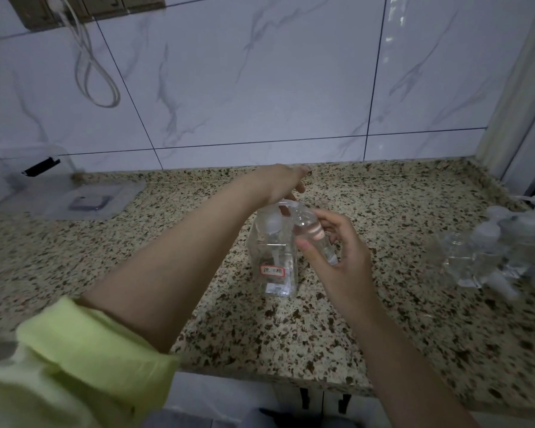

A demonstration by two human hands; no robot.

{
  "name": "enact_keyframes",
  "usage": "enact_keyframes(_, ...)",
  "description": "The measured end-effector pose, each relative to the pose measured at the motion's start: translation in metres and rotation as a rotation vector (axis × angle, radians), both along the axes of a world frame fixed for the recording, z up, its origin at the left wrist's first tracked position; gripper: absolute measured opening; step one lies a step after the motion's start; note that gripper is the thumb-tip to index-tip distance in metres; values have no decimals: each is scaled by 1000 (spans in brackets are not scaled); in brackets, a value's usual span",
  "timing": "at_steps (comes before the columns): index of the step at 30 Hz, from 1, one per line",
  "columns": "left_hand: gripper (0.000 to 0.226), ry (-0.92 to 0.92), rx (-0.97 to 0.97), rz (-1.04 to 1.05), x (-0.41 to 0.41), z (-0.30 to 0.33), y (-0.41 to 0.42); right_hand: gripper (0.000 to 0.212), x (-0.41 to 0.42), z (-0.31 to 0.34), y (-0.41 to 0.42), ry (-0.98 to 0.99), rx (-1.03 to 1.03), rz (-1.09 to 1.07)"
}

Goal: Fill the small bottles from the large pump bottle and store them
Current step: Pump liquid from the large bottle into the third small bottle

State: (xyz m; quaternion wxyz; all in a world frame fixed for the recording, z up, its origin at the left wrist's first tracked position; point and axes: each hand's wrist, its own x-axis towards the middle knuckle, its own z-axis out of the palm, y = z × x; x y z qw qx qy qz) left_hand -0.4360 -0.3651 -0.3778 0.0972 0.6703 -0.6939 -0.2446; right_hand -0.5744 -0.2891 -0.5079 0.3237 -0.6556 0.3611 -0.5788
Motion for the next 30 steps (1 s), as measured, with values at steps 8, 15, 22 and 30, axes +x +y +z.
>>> enact_keyframes(8, 59, 146, -75, 58, 2, 6, 0, 42, 0, 1, 3, -49, 47, -4)
enact_keyframes(15, 49, 225, -184, 66, 3, 11, 5, 45, 1, 5, 0, -125, 73, -82)
enact_keyframes(22, 30, 50, -454, 57, 0, 11, 13, 45, -11, 18, 11, -116, 116, -77)
enact_keyframes(30, 32, -479, -952, -23, -5, 17, 18, 50, -40, 32, 21, -107, 165, -71)
